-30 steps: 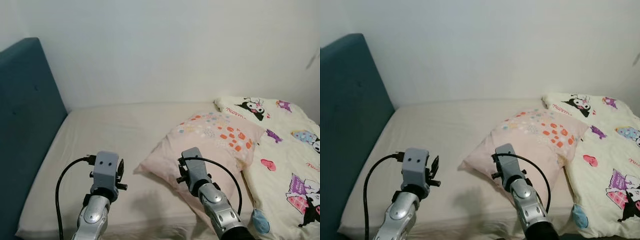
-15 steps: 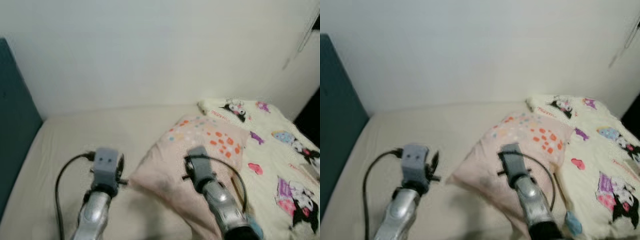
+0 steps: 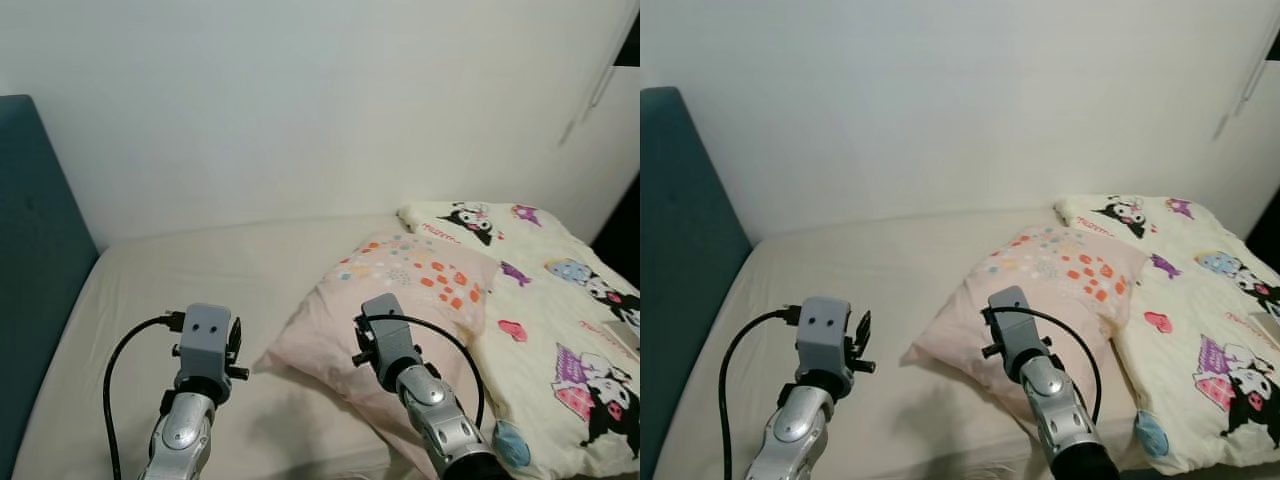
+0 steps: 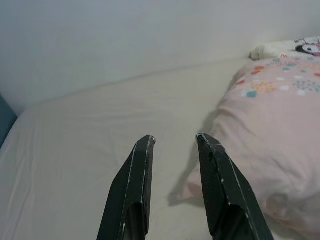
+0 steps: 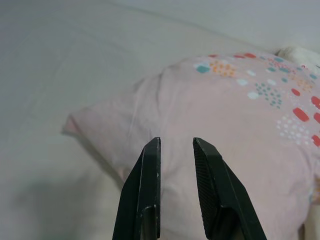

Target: Clean up the room

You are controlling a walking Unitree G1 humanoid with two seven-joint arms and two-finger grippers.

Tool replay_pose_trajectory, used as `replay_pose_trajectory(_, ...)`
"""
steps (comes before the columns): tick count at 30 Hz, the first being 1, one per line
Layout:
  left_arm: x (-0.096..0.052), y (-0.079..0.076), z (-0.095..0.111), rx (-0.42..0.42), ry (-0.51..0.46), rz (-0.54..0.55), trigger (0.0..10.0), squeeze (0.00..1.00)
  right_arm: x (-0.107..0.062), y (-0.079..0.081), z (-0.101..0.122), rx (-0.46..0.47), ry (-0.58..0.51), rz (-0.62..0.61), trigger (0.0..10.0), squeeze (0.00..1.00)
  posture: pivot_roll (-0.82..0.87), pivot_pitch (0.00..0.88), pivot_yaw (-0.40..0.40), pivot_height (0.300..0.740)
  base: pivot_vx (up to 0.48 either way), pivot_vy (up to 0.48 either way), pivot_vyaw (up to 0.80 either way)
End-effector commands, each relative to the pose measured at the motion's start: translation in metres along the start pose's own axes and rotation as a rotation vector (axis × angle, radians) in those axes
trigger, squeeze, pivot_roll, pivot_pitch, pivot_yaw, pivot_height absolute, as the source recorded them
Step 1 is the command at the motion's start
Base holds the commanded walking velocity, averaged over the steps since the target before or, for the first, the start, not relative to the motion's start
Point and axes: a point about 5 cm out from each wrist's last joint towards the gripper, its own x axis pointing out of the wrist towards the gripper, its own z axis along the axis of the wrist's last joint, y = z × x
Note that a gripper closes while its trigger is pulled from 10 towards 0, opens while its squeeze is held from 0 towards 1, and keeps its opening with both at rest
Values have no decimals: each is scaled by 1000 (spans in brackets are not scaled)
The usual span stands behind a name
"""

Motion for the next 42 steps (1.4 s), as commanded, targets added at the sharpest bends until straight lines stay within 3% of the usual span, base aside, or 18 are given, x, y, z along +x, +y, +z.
replay_pose_trajectory(1,-1,1,-1,12,1,5,10000,0,2,4,4,-7,-11,12,10000,0,64,9,-57,740,0,0,800)
replay_pose_trajectory(29,-1,0,0,8,-1,1,10000,0,2,11,9,-7,-48,57,10000,0,67,14,-51,740,0,0,800)
replay_pose_trajectory(32,-1,0,1,9,-4,-1,10000,0,1,9,10,39,-59,41,10000,0,67,13,-51,740,0,0,338)
replay_pose_trajectory(42,-1,-1,1,33,-4,-30,10000,0,2,8,9,22,-56,26,10000,0,71,13,-48,740,0,0,0)
